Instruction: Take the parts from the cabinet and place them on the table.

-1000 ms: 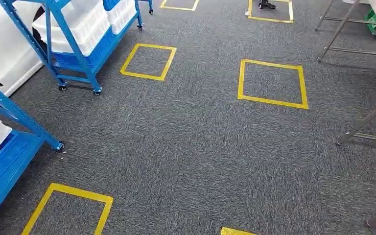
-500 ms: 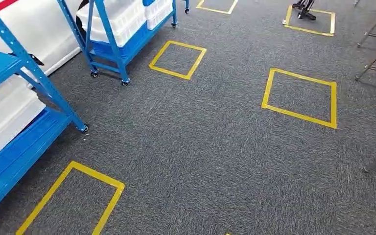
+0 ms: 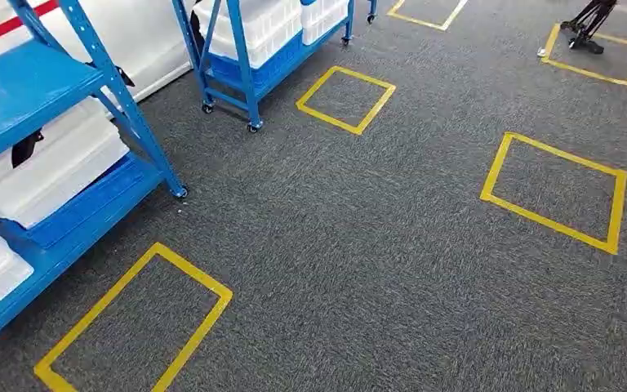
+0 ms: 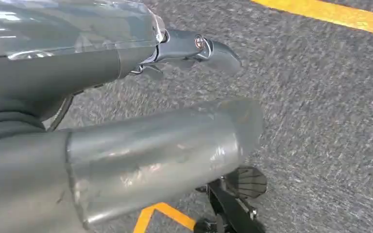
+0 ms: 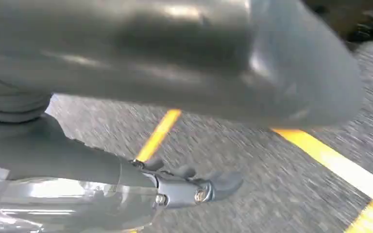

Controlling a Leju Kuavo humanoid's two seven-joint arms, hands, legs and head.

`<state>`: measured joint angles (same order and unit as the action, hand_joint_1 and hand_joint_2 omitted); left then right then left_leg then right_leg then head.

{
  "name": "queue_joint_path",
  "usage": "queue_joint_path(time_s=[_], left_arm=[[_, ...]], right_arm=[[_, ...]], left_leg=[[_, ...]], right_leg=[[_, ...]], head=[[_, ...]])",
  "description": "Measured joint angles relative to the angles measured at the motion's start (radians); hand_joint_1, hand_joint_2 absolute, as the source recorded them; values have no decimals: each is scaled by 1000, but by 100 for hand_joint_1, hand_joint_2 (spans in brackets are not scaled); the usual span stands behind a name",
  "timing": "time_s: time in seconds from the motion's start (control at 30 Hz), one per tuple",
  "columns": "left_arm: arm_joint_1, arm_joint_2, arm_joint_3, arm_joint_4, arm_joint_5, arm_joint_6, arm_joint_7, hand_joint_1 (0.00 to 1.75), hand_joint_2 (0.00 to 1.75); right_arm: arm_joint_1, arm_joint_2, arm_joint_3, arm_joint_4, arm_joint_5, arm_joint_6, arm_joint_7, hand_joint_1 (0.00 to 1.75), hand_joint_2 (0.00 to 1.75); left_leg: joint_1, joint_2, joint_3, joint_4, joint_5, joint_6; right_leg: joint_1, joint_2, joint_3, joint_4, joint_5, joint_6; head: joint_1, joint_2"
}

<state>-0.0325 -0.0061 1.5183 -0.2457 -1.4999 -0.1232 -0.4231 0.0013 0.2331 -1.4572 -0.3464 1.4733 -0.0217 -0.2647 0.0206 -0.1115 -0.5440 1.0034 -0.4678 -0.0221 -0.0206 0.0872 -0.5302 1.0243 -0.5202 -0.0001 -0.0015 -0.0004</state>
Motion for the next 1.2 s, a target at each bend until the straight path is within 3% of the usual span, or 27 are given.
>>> queue_joint_path(time_s=[0.07, 0.1, 0.13, 0.17, 0.23, 0.27, 0.3, 0.33, 0.4, 0.43, 0.47, 0.57, 0.6, 0.63, 0.67, 0.73, 0.77, 0.8, 0.83, 0.9, 0.93, 0.97, 1.07, 1.13, 1.17, 1.2], left_arm=[[4, 1, 0, 0, -2, 0, 0, 0, 0], [7, 2, 0, 0, -2, 0, 0, 0, 0], [8, 2, 0, 0, -2, 0, 1, 0, 0], [5, 4, 0, 0, -2, 0, 1, 0, 0], [-1, 4, 0, 0, -1, 2, 2, 0, 0], [0, 3, 0, 0, -1, 2, 2, 0, 0], [3, 3, 0, 0, -1, 2, 4, 0, 0], [6, 3, 0, 0, 0, 2, 4, 0, 0], [7, 3, 0, 0, 1, 3, 6, 0, 0], [7, 5, 0, 0, 2, 5, 6, 0, 0], [5, 6, 0, 0, 2, 6, 7, 0, 0], [9, 9, 0, 0, 3, 12, 8, 0, 0], [9, 9, 0, 0, 3, 13, 9, 0, 0], [8, 8, 0, 0, 3, 14, 9, 0, 0], [6, 8, 0, 0, 4, 15, 10, 0, 0], [4, 7, 0, 0, 9, 21, 10, 0, 0], [4, 6, 1, 0, 11, 21, 13, 0, 0], [4, 6, 0, 0, 11, 24, 16, 0, 0], [3, 6, 0, 0, 11, 29, 19, 0, 0], [2, 5, 0, 0, 10, 33, 23, 0, 0], [1, 5, 0, 0, 10, 36, 25, 0, 0], [0, 5, 0, 0, 9, 38, 27, 0, 0], [-3, 5, 0, 0, 1, 39, 34, 0, 0], [-4, 5, 0, 0, -2, 39, 44, 0, 0], [-4, 4, 0, 0, -3, 38, 46, 0, 0], [-5, 4, 0, 0, -5, 36, 52, 0, 0]], right_arm=[[-2, -6, -2, 1, 3, -4, -4, 0, 0], [-2, -8, -2, 2, 3, -4, -5, 0, 0], [-1, -11, -2, 2, 3, -5, -6, 0, 0], [0, -12, -3, 3, 3, -7, -8, 0, 0], [2, -13, -11, 2, 2, -10, -8, 0, 0], [2, -13, -15, 2, 1, -11, -8, 0, 0], [1, -13, -18, 2, 1, -11, -8, 0, 0], [1, -13, -19, 2, 2, -11, -7, 0, 0], [-1, -13, -19, 2, 6, -11, -4, 0, 0], [-2, -12, -19, 3, 8, -11, -3, 0, 0], [-4, -11, -19, 4, 10, -13, -3, 0, 0], [-5, -11, -19, 4, 15, -14, -3, 0, 0], [-7, -11, -19, 4, 18, -15, -5, 0, 0], [-6, -14, -19, 4, 19, -16, -8, 0, 0], [-6, -16, -19, 4, 20, -17, -13, 0, 0], [-7, -17, -19, 5, 23, -18, -22, 0, 0], [-7, -18, -19, 5, 23, -18, -24, 0, 0], [-7, -18, -19, 5, 23, -18, -31, 0, 0], [-7, -22, -19, 5, 23, -18, -35, 0, 0], [-7, -26, -19, 5, 23, -19, -45, 0, 0], [-7, -27, -19, 5, 23, -19, -50, 0, 0], [-9, -27, -19, 7, 23, -19, -52, 0, 0], [-13, -27, -19, 11, 23, -21, -55, 0, 0], [-16, -27, -19, 13, 24, -21, -55, 0, 0], [-17, -27, -19, 16, 24, -19, -55, 0, 0], [-17, -27, -19, 19, 26, -18, -54, 0, 0]], left_leg=[[6, -27, -7, -7, 5, -16], [8, -15, -6, -2, 0, -17], [3, 49, -18, 29, -22, -16], [2, 84, -52, 99, -66, -16], [2, 100, -124, 255, -141, -19], [2, 102, -145, 308, -155, -19], [2, 104, -141, 310, -144, -17], [1, 104, -115, 267, -114, -13], [-6, 106, -15, 85, -30, 1], [-13, 115, 18, 17, -22, 13], [-19, 121, 23, 0, -24, 16], [-25, 118, 18, -1, -20, 22], [-13, 117, 31, -21, -8, 33], [-13, 119, 35, -29, -3, 34], [-12, 120, 34, -31, -1, 40], [-12, 119, 29, -30, 0, 42], [-12, 119, 29, -29, 0, 42], [-11, 118, 29, -28, 0, 41], [-9, 116, 30, -26, -2, 39], [-5, 111, 33, -19, -8, 29], [-4, 110, 31, -13, -14, 21], [-10, 108, 24, -2, -20, 11], [-4, 107, 26, -7, -19, -3], [0, 106, 26, 3, -29, -14], [0, 108, 10, 42, -61, -15], [1, 108, -26, 121, -109, -17]], right_leg=[[6, -22, 3, -3, 1, -16], [-2, -37, 6, -13, 8, -26], [1, -46, 8, -16, 9, -32], [6, -60, 6, -15, 8, -40], [15, -86, 3, -15, 6, -45], [19, -96, 2, -15, 6, -46], [24, -103, 3, -14, 5, -47], [27, -107, 4, -14, 4, -48], [29, -113, 10, -13, 3, -48], [28, -117, 10, -13, 3, -48], [34, -118, 6, -8, 1, -43], [28, -120, 6, -14, 7, -31], [33, -121, 7, -11, 2, -24], [27, -107, 2, 8, -12, -18], [26, -96, -22, 57, -48, -15], [18, -91, -101, 212, -122, -6], [15, -90, -134, 275, -140, -2], [11, -91, -146, 291, -127, 2], [6, -91, -134, 259, -94, 5], [-2, -91, -59, 97, 2, 9], [-5, -88, -22, 14, 26, 10], [4, -85, -17, 3, 14, 7], [10, -83, -19, 6, 13, -13], [5, -87, -18, -4, 22, -30], [6, -88, -18, -5, 22, -35], [8, -90, -20, -4, 22, -39]], head=[[1, 0], [0, 0], [-2, 0], [-11, 0], [-12, 0], [-12, 0], [-12, 0], [-12, 0], [-12, 0], [-11, 0], [-11, 0], [-12, 0], [-12, 0], [-11, 0], [-8, 0], [-5, 0], [-5, 0], [-4, 0], [-4, 0], [-4, 0], [-3, 0], [-1, 0], [-3, 0], [-4, 0], [-8, 0], [-11, 0]])
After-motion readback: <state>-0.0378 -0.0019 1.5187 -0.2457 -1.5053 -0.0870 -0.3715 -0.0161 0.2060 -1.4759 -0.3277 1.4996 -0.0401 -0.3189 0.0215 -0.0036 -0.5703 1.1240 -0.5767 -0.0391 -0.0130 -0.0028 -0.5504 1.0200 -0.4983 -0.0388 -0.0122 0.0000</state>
